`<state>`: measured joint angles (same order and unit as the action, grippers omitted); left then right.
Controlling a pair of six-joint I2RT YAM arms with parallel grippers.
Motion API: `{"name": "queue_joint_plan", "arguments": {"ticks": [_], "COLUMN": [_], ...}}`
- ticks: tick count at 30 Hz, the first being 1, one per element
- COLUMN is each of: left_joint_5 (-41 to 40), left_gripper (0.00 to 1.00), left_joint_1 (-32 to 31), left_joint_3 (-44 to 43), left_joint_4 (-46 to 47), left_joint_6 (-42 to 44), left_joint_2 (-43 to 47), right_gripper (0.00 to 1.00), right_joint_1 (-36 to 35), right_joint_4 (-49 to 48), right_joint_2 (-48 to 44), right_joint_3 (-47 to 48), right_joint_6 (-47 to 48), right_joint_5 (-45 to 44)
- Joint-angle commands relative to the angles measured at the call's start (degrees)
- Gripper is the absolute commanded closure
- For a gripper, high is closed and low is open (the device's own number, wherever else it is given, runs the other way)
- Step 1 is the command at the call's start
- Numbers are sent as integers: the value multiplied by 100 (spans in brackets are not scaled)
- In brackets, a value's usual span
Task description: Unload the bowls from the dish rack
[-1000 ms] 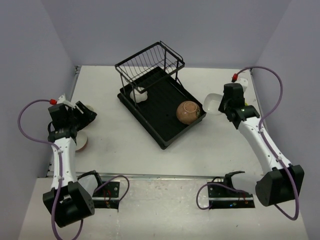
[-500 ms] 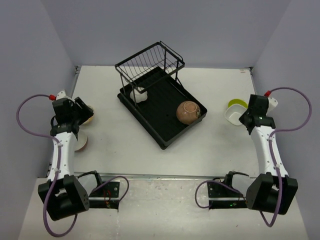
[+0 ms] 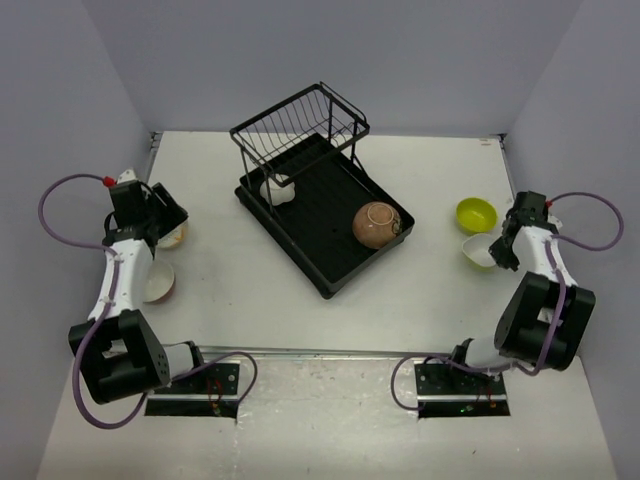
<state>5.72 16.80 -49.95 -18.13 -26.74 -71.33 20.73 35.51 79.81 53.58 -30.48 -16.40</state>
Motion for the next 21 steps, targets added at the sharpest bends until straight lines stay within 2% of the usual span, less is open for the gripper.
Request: {"name": "queue_joint_plan", "arguments": {"ticks": [1, 5, 15, 18, 19, 21], "left_joint_5": [43, 166, 650, 694, 677, 676], "left_gripper": [37, 37, 37, 37, 36, 36], "left_joint_1": [-27, -36, -150, -229, -264, -282], "left_joint_3": [-462, -603, -559, -559, -568, -603], "left_joint_4": [73, 64, -146, -304, -357, -506], "left_joint_6": [-50, -85, -147, -104, -94, -51], "left_joint_2": [-91, -109, 66, 163, 198, 260], "right_gripper": [100, 100, 99, 87, 79, 76], "right_joint_1": [238, 317, 484, 484, 484, 484], "right_joint_4": [-114, -167, -202, -97, -105, -167], "right_joint_2": [455, 1061, 1721, 1749, 1644, 1468], "right_joint_3": [398, 591, 1040, 1084, 988, 874], "right_joint_6": [-107, -72, -99, -186, -195, -239], "right_joint_5": [102, -126, -39, -3, 23, 111]}}
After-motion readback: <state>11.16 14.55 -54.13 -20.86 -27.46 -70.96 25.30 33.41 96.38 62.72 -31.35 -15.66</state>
